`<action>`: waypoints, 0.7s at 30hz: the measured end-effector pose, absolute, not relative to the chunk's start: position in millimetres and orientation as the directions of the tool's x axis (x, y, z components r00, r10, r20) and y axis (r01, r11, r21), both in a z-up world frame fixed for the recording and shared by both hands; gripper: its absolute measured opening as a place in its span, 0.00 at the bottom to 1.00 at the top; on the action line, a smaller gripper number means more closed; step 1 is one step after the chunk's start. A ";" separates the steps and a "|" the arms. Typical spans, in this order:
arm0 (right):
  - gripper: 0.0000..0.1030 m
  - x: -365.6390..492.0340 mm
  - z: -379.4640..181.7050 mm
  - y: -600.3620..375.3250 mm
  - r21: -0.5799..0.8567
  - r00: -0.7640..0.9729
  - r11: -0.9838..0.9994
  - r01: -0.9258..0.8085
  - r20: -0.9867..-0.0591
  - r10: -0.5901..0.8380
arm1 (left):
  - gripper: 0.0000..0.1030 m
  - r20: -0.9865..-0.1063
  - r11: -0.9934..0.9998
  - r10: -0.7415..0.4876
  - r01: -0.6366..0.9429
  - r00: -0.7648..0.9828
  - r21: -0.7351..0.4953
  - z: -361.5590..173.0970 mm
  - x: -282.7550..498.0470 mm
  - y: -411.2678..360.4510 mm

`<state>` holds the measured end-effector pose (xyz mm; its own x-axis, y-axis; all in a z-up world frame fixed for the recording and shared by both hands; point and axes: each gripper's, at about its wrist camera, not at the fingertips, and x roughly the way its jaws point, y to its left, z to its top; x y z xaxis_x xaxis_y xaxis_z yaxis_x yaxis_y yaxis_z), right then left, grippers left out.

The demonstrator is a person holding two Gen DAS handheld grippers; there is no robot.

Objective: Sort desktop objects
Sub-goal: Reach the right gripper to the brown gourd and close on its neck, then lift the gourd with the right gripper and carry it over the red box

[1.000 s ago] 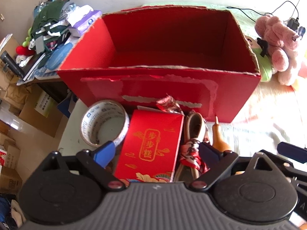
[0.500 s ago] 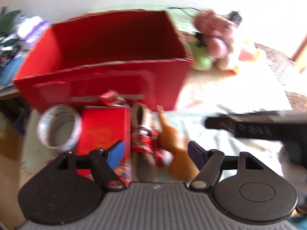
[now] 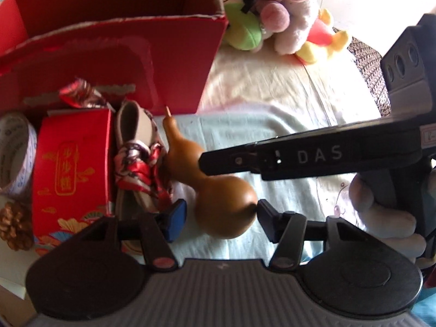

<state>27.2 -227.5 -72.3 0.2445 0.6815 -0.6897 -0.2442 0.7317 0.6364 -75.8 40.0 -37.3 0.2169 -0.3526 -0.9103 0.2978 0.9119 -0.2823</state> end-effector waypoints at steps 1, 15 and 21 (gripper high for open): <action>0.35 28.6 -73.5 -226.7 0.635 0.237 0.733 -0.243 -0.694 0.680 | 0.58 -0.910 0.912 -0.355 0.293 0.215 -0.287 -39.2 -72.9 38.4; 0.28 31.1 -91.2 -249.0 0.682 0.190 0.716 -0.152 -0.691 0.698 | 0.56 -0.902 0.888 -0.383 0.349 0.198 -0.300 -49.9 -64.8 8.3; 0.28 16.8 -90.9 -292.1 0.704 0.264 0.709 -0.039 -0.677 0.687 | 0.55 -0.891 0.830 -0.416 0.476 0.183 -0.290 -42.9 -69.1 -29.0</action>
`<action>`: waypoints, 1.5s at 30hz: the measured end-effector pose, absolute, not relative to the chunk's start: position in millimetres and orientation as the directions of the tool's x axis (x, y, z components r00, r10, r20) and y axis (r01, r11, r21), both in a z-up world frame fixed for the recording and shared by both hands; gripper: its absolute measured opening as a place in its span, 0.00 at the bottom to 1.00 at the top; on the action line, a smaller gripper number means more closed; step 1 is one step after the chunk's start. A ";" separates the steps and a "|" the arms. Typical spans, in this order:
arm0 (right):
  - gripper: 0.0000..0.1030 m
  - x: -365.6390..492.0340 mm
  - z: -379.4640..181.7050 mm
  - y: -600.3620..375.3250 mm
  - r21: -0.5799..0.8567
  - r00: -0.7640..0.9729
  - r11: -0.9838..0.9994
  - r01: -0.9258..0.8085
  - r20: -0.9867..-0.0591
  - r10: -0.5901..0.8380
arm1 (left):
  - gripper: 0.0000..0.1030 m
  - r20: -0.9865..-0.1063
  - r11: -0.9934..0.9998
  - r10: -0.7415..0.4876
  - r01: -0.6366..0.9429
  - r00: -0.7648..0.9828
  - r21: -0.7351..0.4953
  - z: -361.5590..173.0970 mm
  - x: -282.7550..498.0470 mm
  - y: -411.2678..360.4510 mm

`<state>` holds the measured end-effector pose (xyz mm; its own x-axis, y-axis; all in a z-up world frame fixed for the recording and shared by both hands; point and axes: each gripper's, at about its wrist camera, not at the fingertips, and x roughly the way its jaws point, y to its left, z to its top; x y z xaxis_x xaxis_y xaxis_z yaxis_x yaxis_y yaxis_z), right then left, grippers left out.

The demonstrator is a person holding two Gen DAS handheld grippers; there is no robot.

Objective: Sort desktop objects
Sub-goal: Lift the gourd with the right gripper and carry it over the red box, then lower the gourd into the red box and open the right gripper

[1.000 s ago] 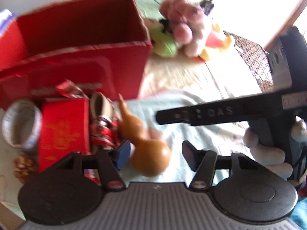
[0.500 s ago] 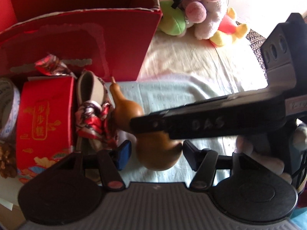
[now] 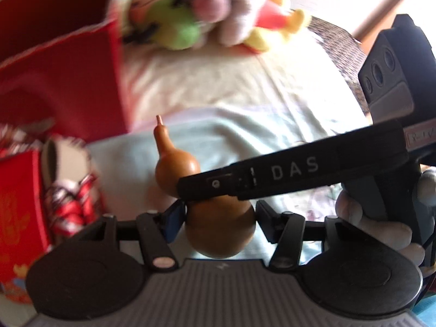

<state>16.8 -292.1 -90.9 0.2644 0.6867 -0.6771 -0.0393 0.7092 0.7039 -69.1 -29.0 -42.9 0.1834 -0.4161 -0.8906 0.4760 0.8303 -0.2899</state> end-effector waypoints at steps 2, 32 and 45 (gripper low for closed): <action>0.28 10.9 -86.2 -306.8 0.708 0.307 0.706 -0.014 -0.669 0.677 | 0.55 -0.882 0.802 -0.435 0.524 0.182 -0.288 -34.4 -68.4 -42.9; 0.26 188.5 -2.5 -137.3 0.711 0.349 0.702 -0.035 -0.650 0.675 | 0.54 -0.879 0.794 -0.361 0.597 0.312 -0.114 17.6 114.8 139.6; 0.18 225.4 -46.2 -91.5 0.735 0.260 0.672 0.093 -0.669 0.696 | 0.50 -0.933 0.816 -0.307 0.556 0.189 -0.156 -43.1 178.7 170.3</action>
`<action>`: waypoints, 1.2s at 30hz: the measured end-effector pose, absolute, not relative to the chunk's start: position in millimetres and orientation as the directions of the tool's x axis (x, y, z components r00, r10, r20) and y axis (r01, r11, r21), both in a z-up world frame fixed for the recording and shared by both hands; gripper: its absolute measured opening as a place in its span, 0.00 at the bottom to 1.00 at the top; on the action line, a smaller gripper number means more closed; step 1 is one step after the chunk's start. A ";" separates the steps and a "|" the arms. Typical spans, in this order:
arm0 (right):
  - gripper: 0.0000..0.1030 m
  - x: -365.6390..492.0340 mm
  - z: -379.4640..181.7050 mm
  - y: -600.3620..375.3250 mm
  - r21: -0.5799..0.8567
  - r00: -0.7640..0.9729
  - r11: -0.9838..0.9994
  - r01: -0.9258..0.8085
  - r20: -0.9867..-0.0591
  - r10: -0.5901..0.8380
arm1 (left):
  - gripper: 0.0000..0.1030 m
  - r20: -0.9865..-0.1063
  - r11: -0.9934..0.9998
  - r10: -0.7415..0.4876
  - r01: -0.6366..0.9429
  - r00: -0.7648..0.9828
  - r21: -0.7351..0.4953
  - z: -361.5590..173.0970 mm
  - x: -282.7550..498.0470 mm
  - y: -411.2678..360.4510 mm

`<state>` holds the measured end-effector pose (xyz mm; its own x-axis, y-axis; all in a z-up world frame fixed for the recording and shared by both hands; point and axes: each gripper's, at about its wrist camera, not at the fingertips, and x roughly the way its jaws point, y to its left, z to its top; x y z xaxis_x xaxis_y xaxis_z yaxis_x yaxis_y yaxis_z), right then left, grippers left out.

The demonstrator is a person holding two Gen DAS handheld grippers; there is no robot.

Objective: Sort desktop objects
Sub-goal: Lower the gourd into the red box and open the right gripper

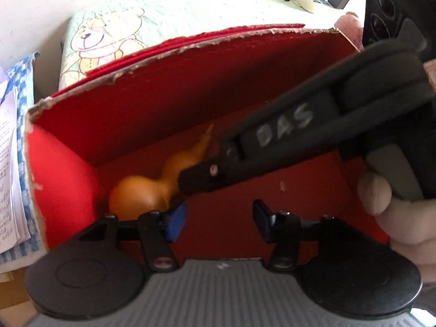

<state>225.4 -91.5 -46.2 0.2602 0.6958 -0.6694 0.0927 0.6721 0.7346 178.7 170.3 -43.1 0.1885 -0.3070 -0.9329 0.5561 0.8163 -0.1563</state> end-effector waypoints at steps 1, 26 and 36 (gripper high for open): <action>0.18 223.2 -45.2 -95.9 0.757 0.276 0.648 0.085 -0.642 0.715 | 0.50 -0.929 0.816 -0.316 0.555 0.193 -0.162 -41.4 179.7 172.8; 0.18 163.5 -11.2 -172.3 0.468 0.547 0.877 0.111 -0.765 0.339 | 0.50 -0.970 0.813 -0.204 0.574 0.129 -0.095 -72.9 244.1 86.2; 0.18 184.9 -16.2 -139.0 0.464 0.539 0.879 0.112 -0.771 0.339 | 0.57 -0.960 0.889 -0.218 0.442 0.177 -0.121 -60.5 258.0 98.2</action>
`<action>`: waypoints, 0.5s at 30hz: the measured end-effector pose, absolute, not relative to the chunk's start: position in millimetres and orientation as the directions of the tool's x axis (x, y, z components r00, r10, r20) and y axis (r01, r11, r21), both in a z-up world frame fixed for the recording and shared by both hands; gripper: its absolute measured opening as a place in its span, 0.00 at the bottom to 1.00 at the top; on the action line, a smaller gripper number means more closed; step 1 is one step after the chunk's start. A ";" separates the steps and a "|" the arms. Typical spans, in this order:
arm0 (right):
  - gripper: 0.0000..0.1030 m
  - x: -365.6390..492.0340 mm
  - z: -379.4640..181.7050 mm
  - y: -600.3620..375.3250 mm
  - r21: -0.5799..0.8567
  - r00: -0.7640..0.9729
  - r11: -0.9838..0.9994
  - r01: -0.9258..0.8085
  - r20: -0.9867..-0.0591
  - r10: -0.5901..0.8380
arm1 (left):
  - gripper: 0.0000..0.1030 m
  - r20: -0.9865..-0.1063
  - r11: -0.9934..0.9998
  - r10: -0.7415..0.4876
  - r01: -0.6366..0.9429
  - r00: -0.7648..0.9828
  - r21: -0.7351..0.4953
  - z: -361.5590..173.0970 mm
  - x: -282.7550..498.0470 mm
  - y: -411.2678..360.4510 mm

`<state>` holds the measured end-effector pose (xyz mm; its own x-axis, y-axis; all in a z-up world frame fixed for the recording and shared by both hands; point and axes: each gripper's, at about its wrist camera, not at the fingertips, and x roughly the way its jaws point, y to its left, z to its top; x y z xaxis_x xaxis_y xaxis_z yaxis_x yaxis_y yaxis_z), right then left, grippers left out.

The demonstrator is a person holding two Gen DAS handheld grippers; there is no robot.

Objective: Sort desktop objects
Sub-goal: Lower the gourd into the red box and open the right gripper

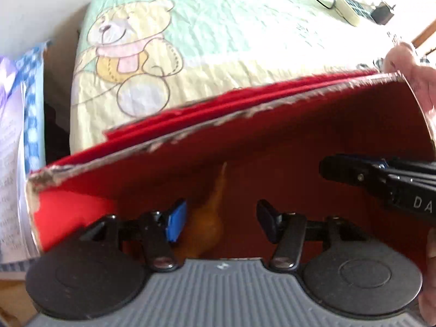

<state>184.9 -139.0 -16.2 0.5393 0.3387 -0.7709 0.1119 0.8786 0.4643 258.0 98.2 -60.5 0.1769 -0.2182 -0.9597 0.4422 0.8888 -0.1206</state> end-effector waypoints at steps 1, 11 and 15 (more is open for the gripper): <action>0.18 185.0 -16.4 -138.5 0.462 0.538 0.880 0.111 -0.772 0.338 | 0.57 -0.956 0.894 -0.216 0.435 0.200 -0.110 -57.1 257.2 96.1; 0.18 184.3 -17.3 -137.0 0.469 0.540 0.877 0.105 -0.767 0.346 | 0.62 -0.968 0.894 -0.194 0.434 0.158 -0.108 -57.4 258.1 123.5; 0.18 184.0 -17.3 -136.1 0.475 0.544 0.874 0.103 -0.763 0.350 | 0.69 -0.986 0.899 -0.148 0.425 0.072 -0.104 -71.6 247.5 123.3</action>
<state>184.0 -136.1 -17.3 0.5437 0.3502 -0.7627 0.1026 0.8742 0.4746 247.5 123.3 -71.6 0.0724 -0.1481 -0.9863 0.4249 0.8993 -0.1038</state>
